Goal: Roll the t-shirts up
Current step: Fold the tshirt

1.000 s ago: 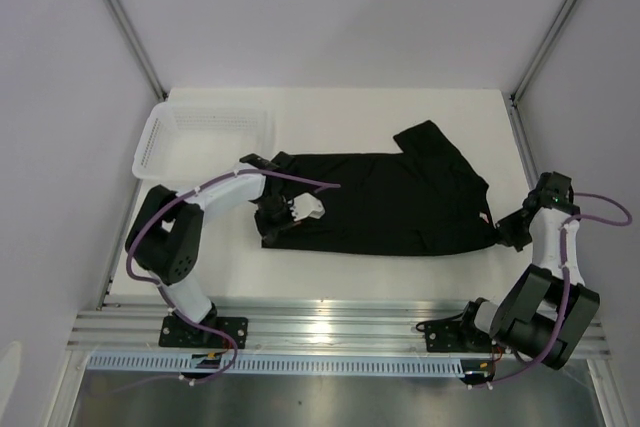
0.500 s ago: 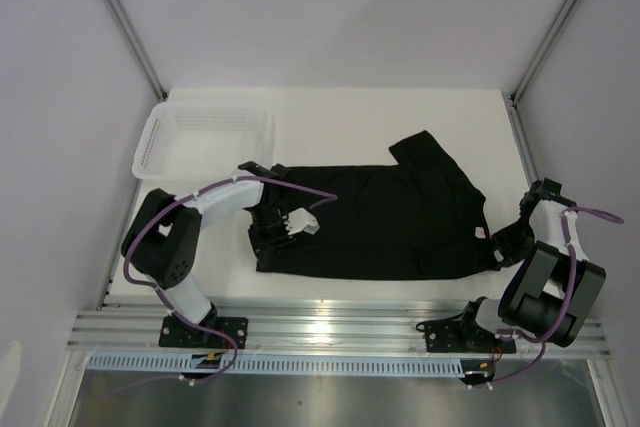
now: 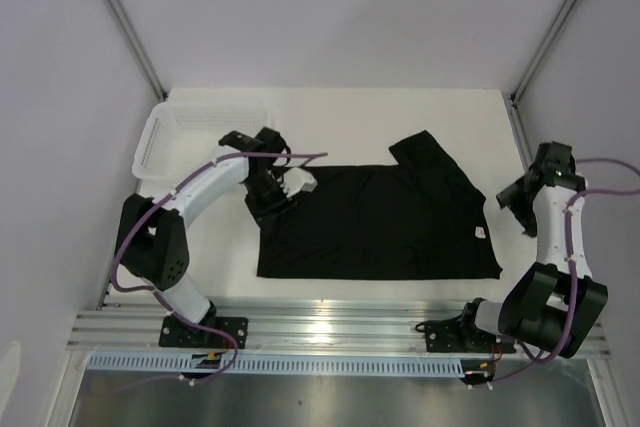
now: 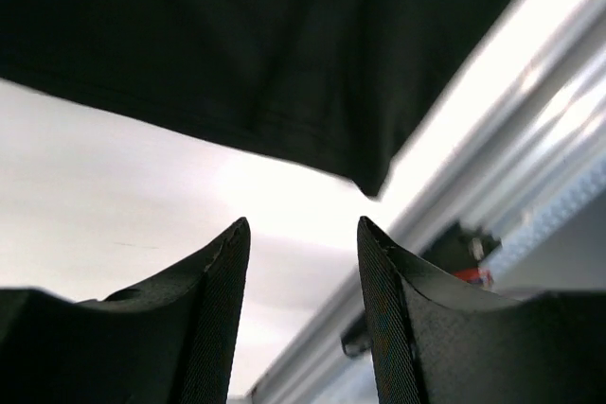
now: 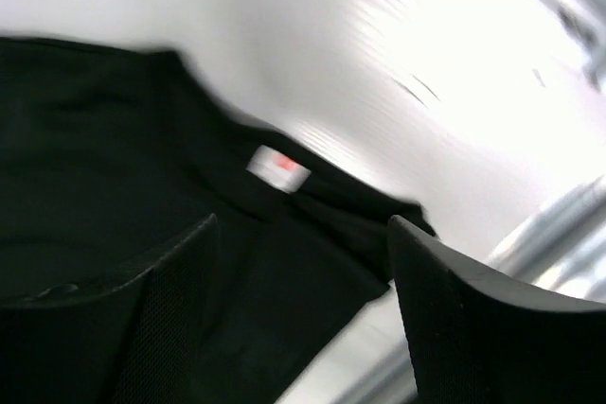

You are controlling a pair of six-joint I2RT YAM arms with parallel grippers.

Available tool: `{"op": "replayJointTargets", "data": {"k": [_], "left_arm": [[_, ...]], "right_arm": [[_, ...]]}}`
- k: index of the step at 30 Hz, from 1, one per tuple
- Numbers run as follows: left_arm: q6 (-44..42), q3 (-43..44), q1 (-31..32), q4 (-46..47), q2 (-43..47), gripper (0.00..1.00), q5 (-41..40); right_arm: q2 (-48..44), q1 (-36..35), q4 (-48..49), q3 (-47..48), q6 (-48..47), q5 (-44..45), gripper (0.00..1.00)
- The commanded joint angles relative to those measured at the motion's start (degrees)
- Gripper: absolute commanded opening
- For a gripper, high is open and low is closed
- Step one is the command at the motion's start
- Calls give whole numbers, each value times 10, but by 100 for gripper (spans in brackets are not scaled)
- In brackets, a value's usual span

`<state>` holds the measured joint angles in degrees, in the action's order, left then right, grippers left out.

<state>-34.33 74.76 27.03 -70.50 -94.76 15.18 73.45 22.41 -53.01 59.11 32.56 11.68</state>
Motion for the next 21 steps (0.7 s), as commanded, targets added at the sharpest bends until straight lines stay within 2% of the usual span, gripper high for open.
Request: {"op": "replayJointTargets", "data": {"k": [1, 3, 4, 6, 10, 11, 14, 19, 21], "left_arm": [[71, 64, -13, 61, 27, 53, 0], [92, 66, -12, 145, 25, 53, -8], [98, 66, -11, 173, 20, 53, -22], [106, 84, -10, 241, -12, 53, -72], [120, 147, -10, 301, -101, 54, -154], [123, 159, -10, 308, -120, 54, -203], [123, 242, -15, 300, -200, 54, -258], [133, 348, -31, 260, -298, 57, -278], [130, 363, -35, 245, -316, 57, -283]], "right_arm": [[-2, -61, 81, 71, -61, 30, 74], [35, -89, 122, 110, -82, 0, 72], [50, -97, 137, 121, -100, -43, 71], [104, -118, 179, 147, -119, -87, 67], [202, -149, 222, 189, -148, -113, 50], [223, -152, 226, 197, -152, -128, 46], [333, -162, 209, 243, -157, -117, 41], [419, -164, 183, 287, -172, -117, 40], [442, -164, 186, 293, -177, -100, 41]]}}
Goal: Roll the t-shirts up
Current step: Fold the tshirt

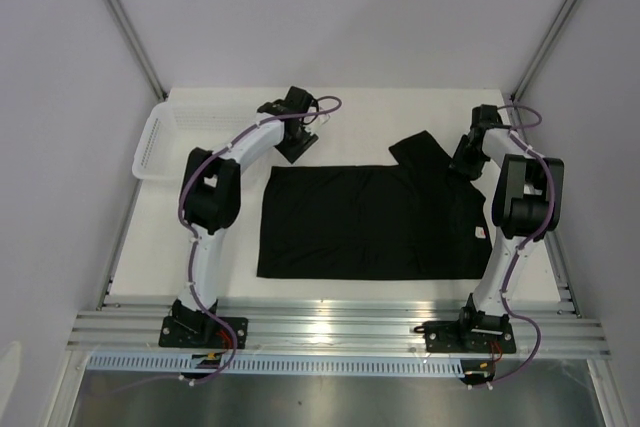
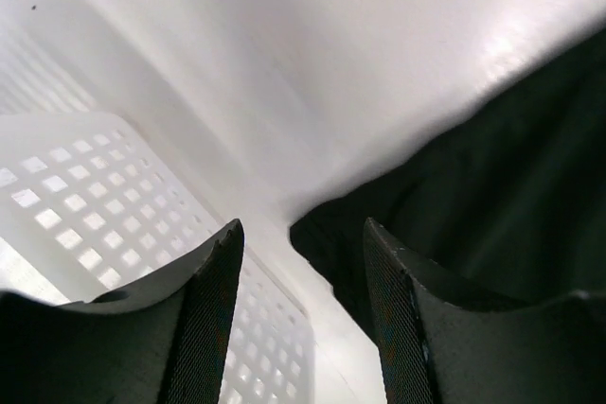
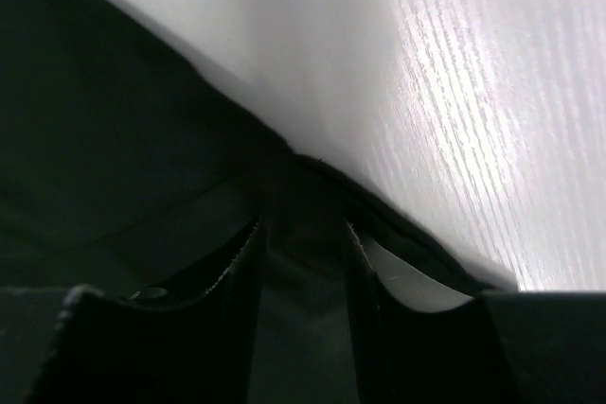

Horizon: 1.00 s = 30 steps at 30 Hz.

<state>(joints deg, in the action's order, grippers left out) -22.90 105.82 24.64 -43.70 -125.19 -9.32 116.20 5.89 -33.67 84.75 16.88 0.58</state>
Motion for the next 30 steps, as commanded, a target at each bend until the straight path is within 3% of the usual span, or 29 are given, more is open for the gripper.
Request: {"op": "replayJointTargets", "data": {"k": [1, 5, 11, 14, 19, 24, 30], "left_arm": [[8, 77, -11, -28, -29, 57, -41], [-7, 136, -11, -84, -67, 57, -49], [-97, 182, 7, -128, -107, 53, -79], [-88, 209, 15, -178, -110, 52, -37], [-13, 111, 14, -96, -13, 56, 59], [11, 92, 12, -89, -7, 55, 62], [22, 71, 10, -90, 6, 54, 63]], "right_arm": [[22, 1, -3, 47, -24, 10, 41], [51, -1, -13, 94, -32, 7, 41], [40, -6, -12, 99, -47, 16, 43], [38, -5, -2, 94, -45, 32, 45], [42, 10, 19, 88, -24, 12, 45], [55, 18, 15, 89, -63, -7, 55], [31, 36, -7, 59, -95, -12, 55]]}}
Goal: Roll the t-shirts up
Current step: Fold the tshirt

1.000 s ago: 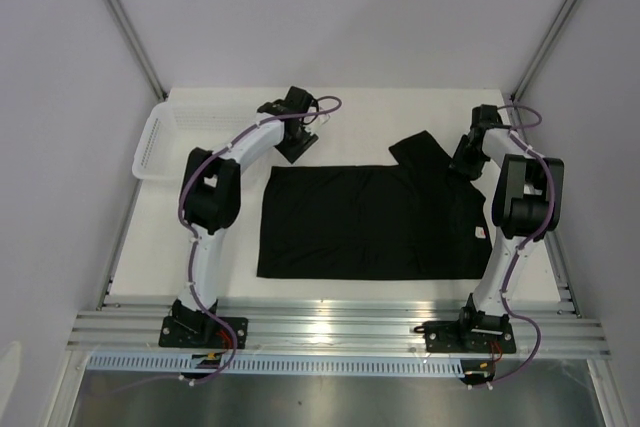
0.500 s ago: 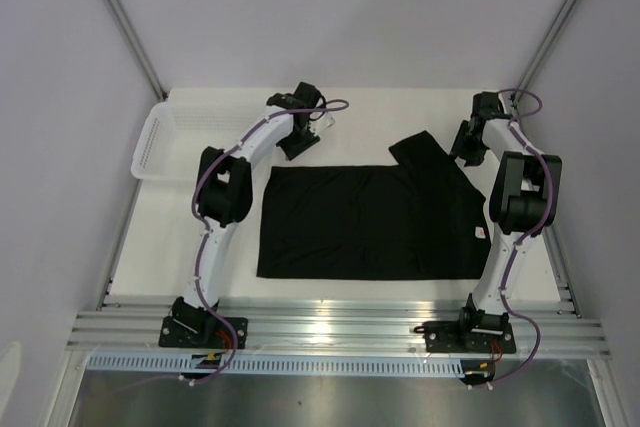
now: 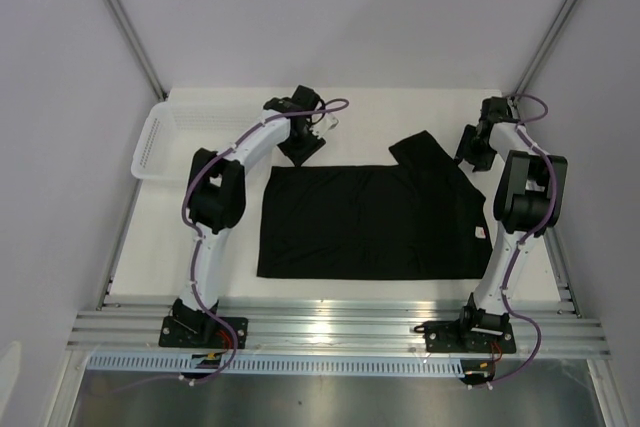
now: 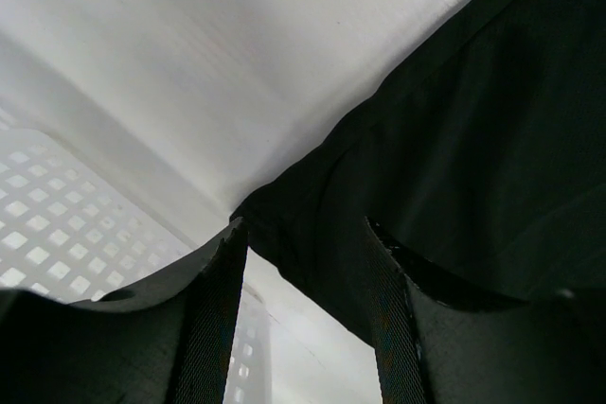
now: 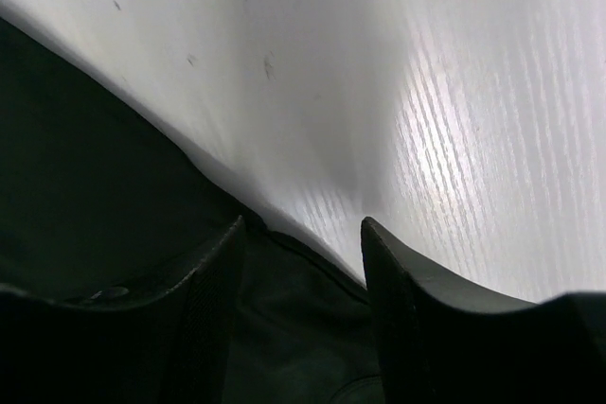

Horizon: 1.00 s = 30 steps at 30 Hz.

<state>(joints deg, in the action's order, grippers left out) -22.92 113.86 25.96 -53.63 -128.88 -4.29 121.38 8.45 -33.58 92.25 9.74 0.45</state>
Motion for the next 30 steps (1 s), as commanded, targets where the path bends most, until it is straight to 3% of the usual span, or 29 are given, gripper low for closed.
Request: {"op": "replayJointTargets", "data": {"k": [1, 7, 20, 26, 30], "left_arm": [[23, -10, -3, 7, 48, 54, 13], [34, -16, -3, 3, 62, 54, 24], [29, -69, -3, 17, 89, 54, 32], [28, -87, -3, 21, 93, 54, 35], [24, -87, -3, 24, 96, 54, 33]], "right_arm": [[-33, 26, -3, -39, -21, -16, 55], [-113, 70, 7, -117, -35, -43, 58], [-149, 73, -3, -204, -3, -62, 56], [-146, 75, 0, -210, 0, -44, 49], [-135, 87, 23, -217, 7, -47, 31]]}}
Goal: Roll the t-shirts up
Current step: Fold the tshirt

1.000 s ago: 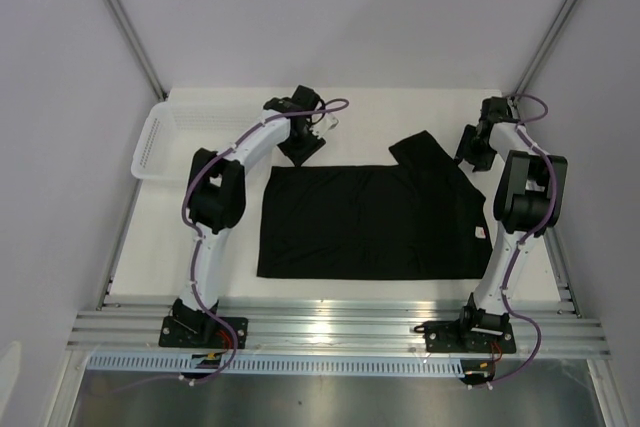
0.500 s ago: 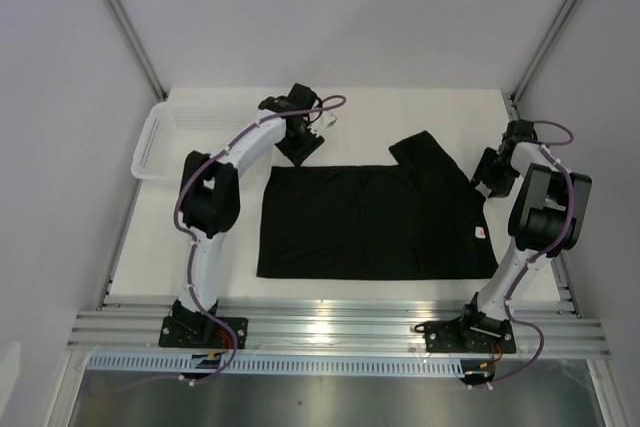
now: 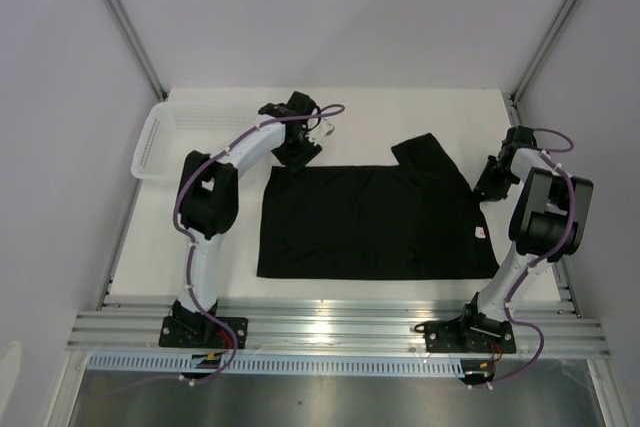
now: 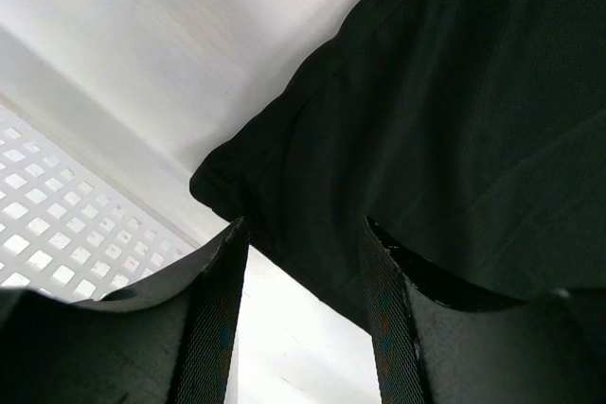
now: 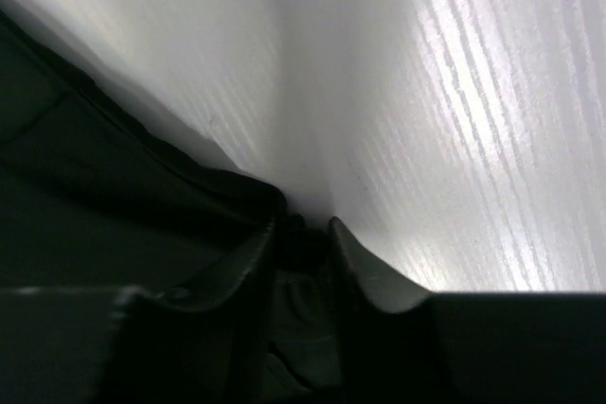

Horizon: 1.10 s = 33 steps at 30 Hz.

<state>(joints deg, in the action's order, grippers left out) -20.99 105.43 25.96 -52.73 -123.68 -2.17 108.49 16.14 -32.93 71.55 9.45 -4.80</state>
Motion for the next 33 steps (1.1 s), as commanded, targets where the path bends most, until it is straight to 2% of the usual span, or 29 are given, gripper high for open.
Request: {"op": "replayJointTargets", "data": {"k": [1, 2, 5, 10, 19, 21, 26, 27, 28, 30, 33], "left_arm": [[3, -3, -3, 15, 44, 54, 11], [3, -5, -3, 16, 44, 54, 9], [3, -11, -4, 18, 44, 53, 11], [10, -8, -3, 17, 40, 53, 14], [15, 12, -4, 11, 13, 54, 10], [17, 23, -3, 17, 4, 54, 11], [47, 89, -3, -6, -43, 54, 15], [53, 110, -3, -13, -61, 54, 12], [61, 128, -3, -24, -70, 54, 9], [70, 142, -5, -27, -82, 56, 6], [104, 167, -12, -36, -98, 58, 16]], "right_arm": [[-2, 18, 25, -7, 12, 2, 29], [1, 20, 29, -4, 14, 1, 23], [19, 28, 30, 12, 14, 2, 14], [39, 38, 23, 35, 17, 1, 2], [68, 64, 10, 78, 11, 6, 3], [70, 66, 3, 92, 3, 10, 6], [67, 69, -8, 116, -9, 13, 24], [67, 73, -16, 131, -8, 8, 30], [68, 76, -24, 140, -8, 2, 44], [72, 76, -36, 163, -15, -16, 54], [67, 52, -38, 190, -33, -4, 58]]}}
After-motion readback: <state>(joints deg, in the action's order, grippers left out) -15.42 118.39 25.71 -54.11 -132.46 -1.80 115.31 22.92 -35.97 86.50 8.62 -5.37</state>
